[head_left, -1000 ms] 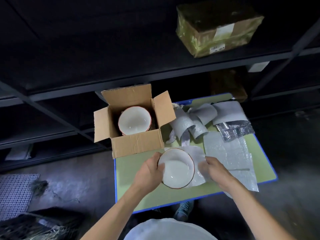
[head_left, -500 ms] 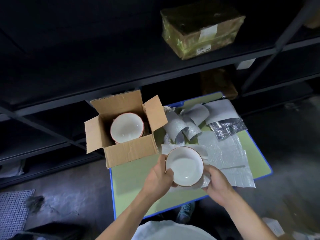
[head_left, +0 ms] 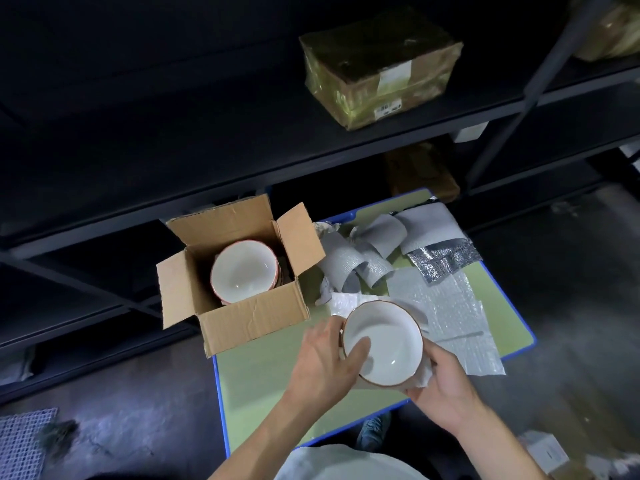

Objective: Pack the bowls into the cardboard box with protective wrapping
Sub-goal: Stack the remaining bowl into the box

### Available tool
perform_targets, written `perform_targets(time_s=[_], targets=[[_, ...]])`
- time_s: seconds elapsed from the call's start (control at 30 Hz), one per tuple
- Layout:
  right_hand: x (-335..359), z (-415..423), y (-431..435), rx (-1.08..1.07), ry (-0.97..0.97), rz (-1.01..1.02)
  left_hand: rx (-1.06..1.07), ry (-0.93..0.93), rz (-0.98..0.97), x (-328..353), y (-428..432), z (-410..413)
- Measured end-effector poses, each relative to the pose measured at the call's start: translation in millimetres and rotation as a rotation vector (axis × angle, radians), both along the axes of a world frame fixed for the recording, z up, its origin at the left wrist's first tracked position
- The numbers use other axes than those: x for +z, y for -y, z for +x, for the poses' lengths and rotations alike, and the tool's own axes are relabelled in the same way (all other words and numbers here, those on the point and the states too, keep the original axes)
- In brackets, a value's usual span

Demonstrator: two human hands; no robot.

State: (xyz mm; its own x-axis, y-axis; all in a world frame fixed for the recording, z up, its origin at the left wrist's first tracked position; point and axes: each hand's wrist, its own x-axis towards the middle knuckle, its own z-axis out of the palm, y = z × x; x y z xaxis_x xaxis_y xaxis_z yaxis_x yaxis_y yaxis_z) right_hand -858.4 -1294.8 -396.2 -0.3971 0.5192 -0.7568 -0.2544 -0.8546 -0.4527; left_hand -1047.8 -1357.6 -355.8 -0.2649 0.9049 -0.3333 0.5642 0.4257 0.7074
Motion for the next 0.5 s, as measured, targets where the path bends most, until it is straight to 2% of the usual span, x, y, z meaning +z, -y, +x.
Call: perform_targets(time_s=[0.07,0.17,0.33,0.5], targets=[[2.4,1.1,2.8,-0.018,-0.032,-0.015,-0.003,0.031,0.016,3.1,1.7,0.9],[6.6,0.4,4.8,-0.027,-0.065,-0.026,0.058,0.220,-0.079,11.2,2.8,-1.4],[19.1,-12.7,3.1,0.026,-0.015,0.014,0.107,0.348,-0.128,15.0,3.9,-7.8],[36.0,-35.4,-1.4,0.118,0.055,0.118,0.236,0.334,-0.121,18.4,7.2,-17.2]])
